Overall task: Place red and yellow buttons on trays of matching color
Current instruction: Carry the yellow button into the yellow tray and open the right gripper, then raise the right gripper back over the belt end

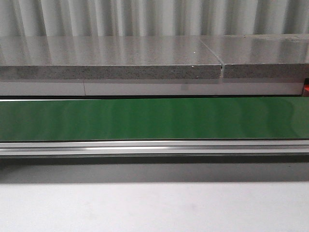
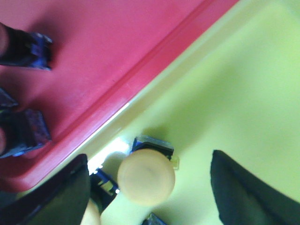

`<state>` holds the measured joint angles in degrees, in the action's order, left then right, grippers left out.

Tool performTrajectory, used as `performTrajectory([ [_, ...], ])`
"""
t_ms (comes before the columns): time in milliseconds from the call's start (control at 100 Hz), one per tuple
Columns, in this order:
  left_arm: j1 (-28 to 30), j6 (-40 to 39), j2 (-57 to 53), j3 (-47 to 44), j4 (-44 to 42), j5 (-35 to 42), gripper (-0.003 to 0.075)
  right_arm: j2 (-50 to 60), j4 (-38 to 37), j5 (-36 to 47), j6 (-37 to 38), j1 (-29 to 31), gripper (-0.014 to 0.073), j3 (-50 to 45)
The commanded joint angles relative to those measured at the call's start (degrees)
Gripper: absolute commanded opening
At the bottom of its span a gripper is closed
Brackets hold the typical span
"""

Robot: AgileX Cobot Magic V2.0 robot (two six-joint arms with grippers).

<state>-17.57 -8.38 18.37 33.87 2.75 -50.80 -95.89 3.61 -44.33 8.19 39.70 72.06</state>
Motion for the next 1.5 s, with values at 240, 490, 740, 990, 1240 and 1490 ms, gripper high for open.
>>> performTrajectory([
  [240, -0.4, 0.0, 0.6, 1.4, 0.4, 4.1, -0.002, 13.8, 0.1, -2.5, -2.2, -5.4, 0.0407, 1.3],
  [490, -0.4, 0.0, 0.6, 1.4, 0.4, 4.1, -0.002, 17.0, 0.1, -6.1, -3.2, -15.6, 0.0013, 1.3],
  [740, -0.4, 0.0, 0.6, 1.4, 0.4, 4.1, -0.002, 19.3, 0.0, -7.7, -5.3, -27.1, -0.0068, 1.3],
  [990, -0.4, 0.0, 0.6, 1.4, 0.4, 4.1, -0.002, 25.0, 0.0, -5.6, -7.1, -35.6, -0.0068, -2.1],
  [1240, -0.4, 0.0, 0.6, 1.4, 0.4, 4.1, -0.002, 36.7, 0.0, 1.4, -12.0, -40.2, -0.0068, -13.8],
  [1490, -0.4, 0.0, 0.6, 1.4, 0.4, 4.2, -0.002, 49.6, 0.0, 3.2, -14.1, -41.2, -0.0068, -24.3],
])
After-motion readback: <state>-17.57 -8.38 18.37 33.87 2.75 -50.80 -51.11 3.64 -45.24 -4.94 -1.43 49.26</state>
